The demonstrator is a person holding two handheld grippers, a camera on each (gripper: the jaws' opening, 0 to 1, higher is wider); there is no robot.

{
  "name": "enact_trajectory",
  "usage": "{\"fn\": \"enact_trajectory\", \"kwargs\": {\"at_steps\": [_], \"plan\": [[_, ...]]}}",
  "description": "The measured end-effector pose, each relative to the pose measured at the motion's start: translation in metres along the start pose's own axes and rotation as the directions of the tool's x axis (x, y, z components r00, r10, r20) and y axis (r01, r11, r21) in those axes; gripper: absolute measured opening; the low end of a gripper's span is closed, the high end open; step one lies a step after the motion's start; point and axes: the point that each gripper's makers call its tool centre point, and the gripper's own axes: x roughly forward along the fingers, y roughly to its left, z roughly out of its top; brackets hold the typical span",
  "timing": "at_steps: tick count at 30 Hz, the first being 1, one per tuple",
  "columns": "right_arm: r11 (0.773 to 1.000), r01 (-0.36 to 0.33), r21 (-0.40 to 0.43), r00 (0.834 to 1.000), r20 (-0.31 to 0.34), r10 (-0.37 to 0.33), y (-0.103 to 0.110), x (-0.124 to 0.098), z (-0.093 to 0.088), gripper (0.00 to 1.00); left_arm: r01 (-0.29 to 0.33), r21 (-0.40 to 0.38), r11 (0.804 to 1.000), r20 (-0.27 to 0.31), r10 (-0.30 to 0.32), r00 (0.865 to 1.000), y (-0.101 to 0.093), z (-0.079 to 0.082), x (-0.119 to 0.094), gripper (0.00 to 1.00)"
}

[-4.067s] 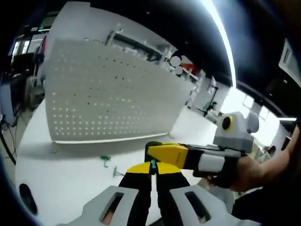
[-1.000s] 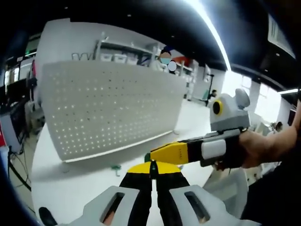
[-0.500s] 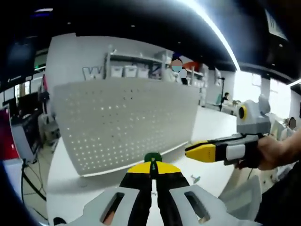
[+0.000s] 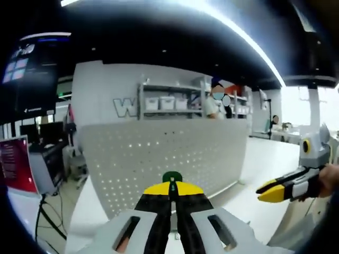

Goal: Insert the hook assembly into the mounting plate slot until the hook locks in place.

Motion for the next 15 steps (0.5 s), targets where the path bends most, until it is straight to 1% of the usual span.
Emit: {"fn": "enact_trajectory", "kwargs": {"at_steps": [5, 8, 11, 15], "plan": [[1.000, 0.008, 0.015, 1.000, -0.017, -0.008, -0.011, -0.006, 0.000, 0.16, -0.055, 0.013, 0.998, 0.044, 0.055, 0.998, 0.011, 0.011, 0.017, 0.01], [1.000, 0.011, 0.018, 1.000, -0.026, -0.011, -0.016, -0.007, -0.001, 0.16, -0.101, 0.031, 0.994, 0.088, 0.098, 0.991, 0.021, 0.020, 0.026, 0.01], [1.000, 0.013, 0.022, 0.999, -0.035, -0.012, -0.021, -0.008, -0.002, 0.16, -0.143, 0.008, 0.990, 0.154, 0.140, 0.978, 0.032, 0.032, 0.037, 0.01], [1.000, 0.018, 0.025, 0.999, -0.049, -0.017, -0.026, -0.010, -0.007, 0.16, -0.172, 0.005, 0.985, 0.197, 0.167, 0.966, 0.039, 0.039, 0.049, 0.01]]}}
